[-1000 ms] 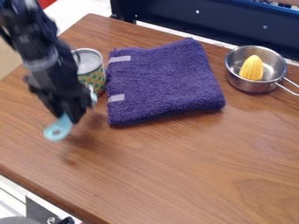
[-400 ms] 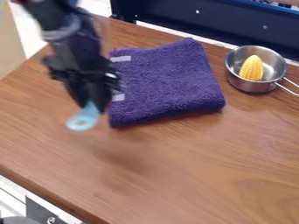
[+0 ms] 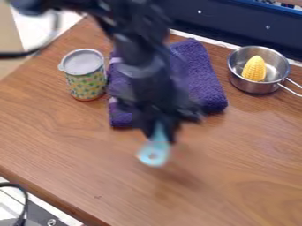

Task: Move the blue brush to the bottom right corner of the table

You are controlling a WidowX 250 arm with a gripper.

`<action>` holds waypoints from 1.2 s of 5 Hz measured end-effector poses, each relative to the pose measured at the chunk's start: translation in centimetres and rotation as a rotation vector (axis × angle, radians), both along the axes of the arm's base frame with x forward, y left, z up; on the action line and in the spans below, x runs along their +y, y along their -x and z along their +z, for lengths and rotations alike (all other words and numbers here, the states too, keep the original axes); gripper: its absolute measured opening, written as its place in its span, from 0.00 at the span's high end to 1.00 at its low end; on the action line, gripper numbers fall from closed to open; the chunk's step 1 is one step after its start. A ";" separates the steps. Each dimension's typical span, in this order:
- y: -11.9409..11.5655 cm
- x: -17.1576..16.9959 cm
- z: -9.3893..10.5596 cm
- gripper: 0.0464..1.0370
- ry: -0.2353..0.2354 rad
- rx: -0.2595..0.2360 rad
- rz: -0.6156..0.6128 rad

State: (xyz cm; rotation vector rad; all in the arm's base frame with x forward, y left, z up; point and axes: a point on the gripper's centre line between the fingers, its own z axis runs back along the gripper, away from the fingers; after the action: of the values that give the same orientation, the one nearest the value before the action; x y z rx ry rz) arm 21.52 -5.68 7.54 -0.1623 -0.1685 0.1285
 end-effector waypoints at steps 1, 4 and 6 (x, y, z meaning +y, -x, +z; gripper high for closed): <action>0.1 -3.0 -1.1 0.73 0.021 -0.009 0.030; 0.7 -7.1 -3.9 0.73 -0.021 -0.046 0.078; 1.4 -8.2 -4.1 0.40 -0.028 -0.016 0.065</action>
State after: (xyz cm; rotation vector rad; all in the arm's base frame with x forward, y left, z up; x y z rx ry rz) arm 20.15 -13.89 3.45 -0.1300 -0.1911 0.1897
